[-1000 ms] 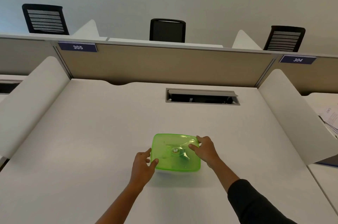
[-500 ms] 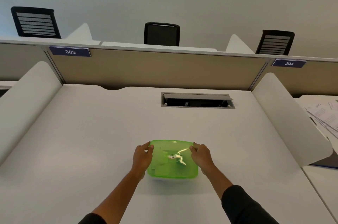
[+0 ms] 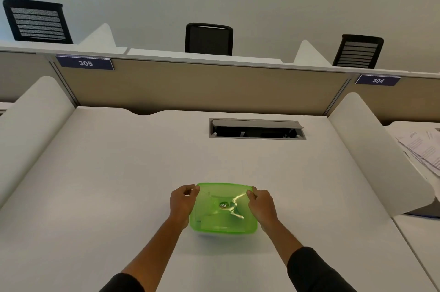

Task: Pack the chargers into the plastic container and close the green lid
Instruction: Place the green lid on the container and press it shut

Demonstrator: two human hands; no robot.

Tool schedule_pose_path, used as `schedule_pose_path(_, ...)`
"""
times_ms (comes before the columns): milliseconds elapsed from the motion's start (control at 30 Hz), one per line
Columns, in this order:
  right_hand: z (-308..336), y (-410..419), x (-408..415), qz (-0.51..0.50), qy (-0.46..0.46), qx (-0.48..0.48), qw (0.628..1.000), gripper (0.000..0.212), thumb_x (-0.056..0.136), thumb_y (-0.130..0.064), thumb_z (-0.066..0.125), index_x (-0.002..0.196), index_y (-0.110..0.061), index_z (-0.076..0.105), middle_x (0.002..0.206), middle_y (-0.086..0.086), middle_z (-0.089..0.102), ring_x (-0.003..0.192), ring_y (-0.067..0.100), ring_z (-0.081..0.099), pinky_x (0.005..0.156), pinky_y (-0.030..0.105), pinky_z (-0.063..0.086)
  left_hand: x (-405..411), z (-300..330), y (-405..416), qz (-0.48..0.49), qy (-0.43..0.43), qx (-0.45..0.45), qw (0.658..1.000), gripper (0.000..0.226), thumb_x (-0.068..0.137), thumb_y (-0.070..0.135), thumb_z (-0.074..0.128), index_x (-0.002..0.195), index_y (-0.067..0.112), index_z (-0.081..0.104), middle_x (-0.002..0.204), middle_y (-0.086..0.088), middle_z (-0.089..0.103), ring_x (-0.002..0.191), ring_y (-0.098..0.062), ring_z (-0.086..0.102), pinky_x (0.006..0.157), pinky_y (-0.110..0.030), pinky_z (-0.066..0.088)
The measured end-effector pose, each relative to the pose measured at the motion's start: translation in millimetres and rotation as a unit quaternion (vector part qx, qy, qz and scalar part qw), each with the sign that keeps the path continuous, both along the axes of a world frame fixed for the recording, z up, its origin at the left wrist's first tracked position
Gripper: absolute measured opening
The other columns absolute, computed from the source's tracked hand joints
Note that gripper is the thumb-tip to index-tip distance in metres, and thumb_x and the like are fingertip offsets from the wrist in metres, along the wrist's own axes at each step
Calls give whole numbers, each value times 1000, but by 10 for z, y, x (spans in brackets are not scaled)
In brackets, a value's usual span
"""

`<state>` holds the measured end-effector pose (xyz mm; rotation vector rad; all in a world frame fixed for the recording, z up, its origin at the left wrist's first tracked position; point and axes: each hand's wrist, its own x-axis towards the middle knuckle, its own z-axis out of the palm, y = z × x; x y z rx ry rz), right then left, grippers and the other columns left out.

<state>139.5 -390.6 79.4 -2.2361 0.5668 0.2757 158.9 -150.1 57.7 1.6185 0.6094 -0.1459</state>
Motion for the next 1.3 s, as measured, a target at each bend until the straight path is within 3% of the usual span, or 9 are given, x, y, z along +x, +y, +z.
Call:
schedule_pose_path(200, 57, -39, -7, -2, 16, 27, 1000, 44, 109, -30, 51, 149, -12, 58, 124, 15, 69, 114, 34, 67, 100, 44, 55, -3, -32, 30, -7, -4, 7, 1000, 33, 92, 22, 78, 115, -2, 75, 112, -21, 76, 110, -37, 70, 100, -45, 57)
schedule_pose_path(333, 85, -188, -82, -34, 40, 142, 989, 30, 99, -27, 70, 122, -8, 74, 108, 19, 73, 101, 35, 74, 85, 55, 65, -197, -109, 91, -34, 14, 19, 999, 44, 88, 29, 82, 123, 4, 71, 102, -16, 72, 97, -30, 68, 96, -50, 60)
schedule_pose_path(400, 74, -306, -157, -18, 72, 164, 984, 38, 90, -29, 82, 117, -6, 68, 110, 18, 73, 99, 36, 76, 78, 48, 68, -373, -168, 147, -39, 25, 1, 999, 41, 87, 32, 84, 118, 8, 73, 99, -14, 73, 96, -33, 72, 86, -52, 63)
schedule_pose_path(533, 57, -519, -299, 29, 169, 251, 953, 65, 75, -24, 96, 119, 6, 59, 98, 19, 72, 81, 31, 75, 71, 41, 66, -683, -212, 237, -32, 62, -48, 996, 37, 80, 36, 89, 104, 15, 71, 99, -16, 76, 87, -24, 74, 62, -31, 63)
schedule_pose_path(700, -9, -557, -378, 25, 206, 320, 924, 55, 67, -5, 99, 108, 0, 62, 92, 19, 75, 88, 36, 78, 81, 42, 67, -794, -200, 218, -15, 77, -117, 990, 42, 78, 20, 91, 109, 2, 68, 102, -24, 78, 87, -28, 77, 68, -35, 67)
schedule_pose_path(833, -17, -509, -390, -21, 185, 343, 921, 48, 69, 9, 92, 103, 0, 59, 81, 15, 74, 80, 31, 79, 73, 36, 68, -787, -203, 198, -2, 61, -129, 990, 42, 80, 13, 89, 110, -5, 66, 99, -27, 79, 80, -27, 80, 67, -34, 67)
schedule_pose_path(1300, 42, -442, -369, -31, 172, 318, 932, 39, 73, 8, 90, 93, -4, 58, 80, 17, 74, 69, 28, 72, 61, 29, 60, -815, -290, 132, 8, 44, -146, 988, 44, 85, 10, 84, 118, -7, 61, 105, -31, 75, 84, -34, 75, 77, -43, 66)
